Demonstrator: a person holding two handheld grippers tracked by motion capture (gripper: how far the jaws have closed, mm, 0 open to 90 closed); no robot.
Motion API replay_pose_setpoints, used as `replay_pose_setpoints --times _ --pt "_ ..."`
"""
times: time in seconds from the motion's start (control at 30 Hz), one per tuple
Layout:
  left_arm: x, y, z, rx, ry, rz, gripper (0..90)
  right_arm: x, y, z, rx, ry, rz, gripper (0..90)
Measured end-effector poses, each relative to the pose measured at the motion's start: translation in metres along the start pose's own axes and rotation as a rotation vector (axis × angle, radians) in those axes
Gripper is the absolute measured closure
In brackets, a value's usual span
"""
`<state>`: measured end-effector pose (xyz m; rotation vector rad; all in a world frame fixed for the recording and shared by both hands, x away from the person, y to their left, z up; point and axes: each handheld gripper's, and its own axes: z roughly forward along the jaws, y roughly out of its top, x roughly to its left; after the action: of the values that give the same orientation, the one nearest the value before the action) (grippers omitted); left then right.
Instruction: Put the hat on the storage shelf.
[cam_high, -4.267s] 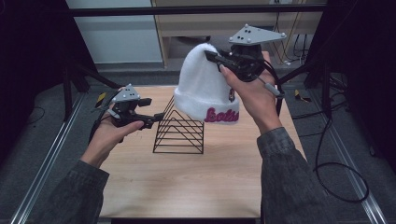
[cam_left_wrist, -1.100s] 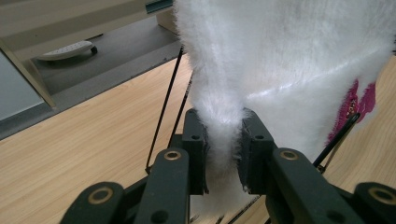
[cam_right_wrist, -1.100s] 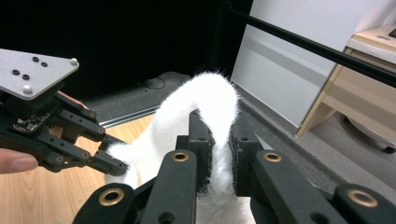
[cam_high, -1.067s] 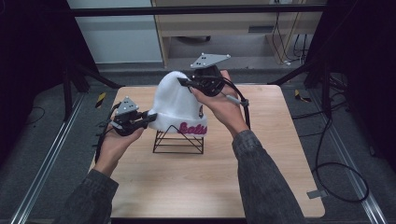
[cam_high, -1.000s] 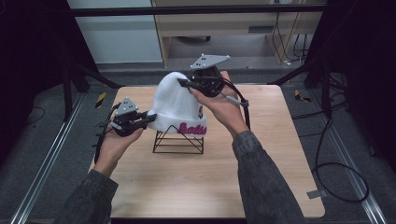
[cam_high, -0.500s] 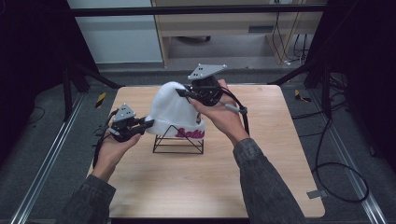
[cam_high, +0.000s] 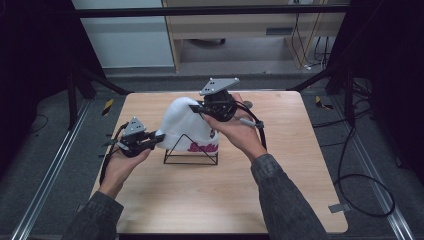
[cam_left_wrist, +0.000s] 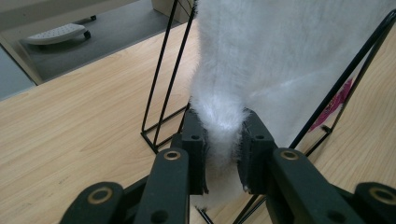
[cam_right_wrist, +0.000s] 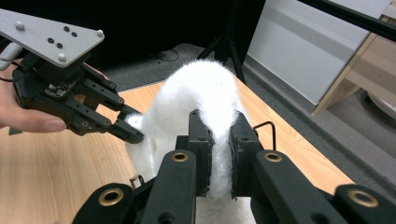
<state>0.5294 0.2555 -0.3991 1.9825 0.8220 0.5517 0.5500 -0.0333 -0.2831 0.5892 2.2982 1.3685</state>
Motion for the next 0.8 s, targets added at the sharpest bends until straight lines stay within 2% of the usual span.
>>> replay_pose_setpoints --times 0.2,0.33,0.8 --pt "0.000 -0.004 0.001 0.005 -0.005 -0.002 74.8 0.002 -0.003 0.001 0.005 0.010 0.004 82.5" --pt "-0.001 -0.007 0.000 0.015 -0.007 0.014 74.7 0.006 -0.003 0.002 0.010 0.014 -0.003 82.5" --pt "-0.001 -0.021 0.004 0.046 -0.021 0.003 74.7 0.011 -0.009 0.011 0.035 0.041 -0.001 82.4"
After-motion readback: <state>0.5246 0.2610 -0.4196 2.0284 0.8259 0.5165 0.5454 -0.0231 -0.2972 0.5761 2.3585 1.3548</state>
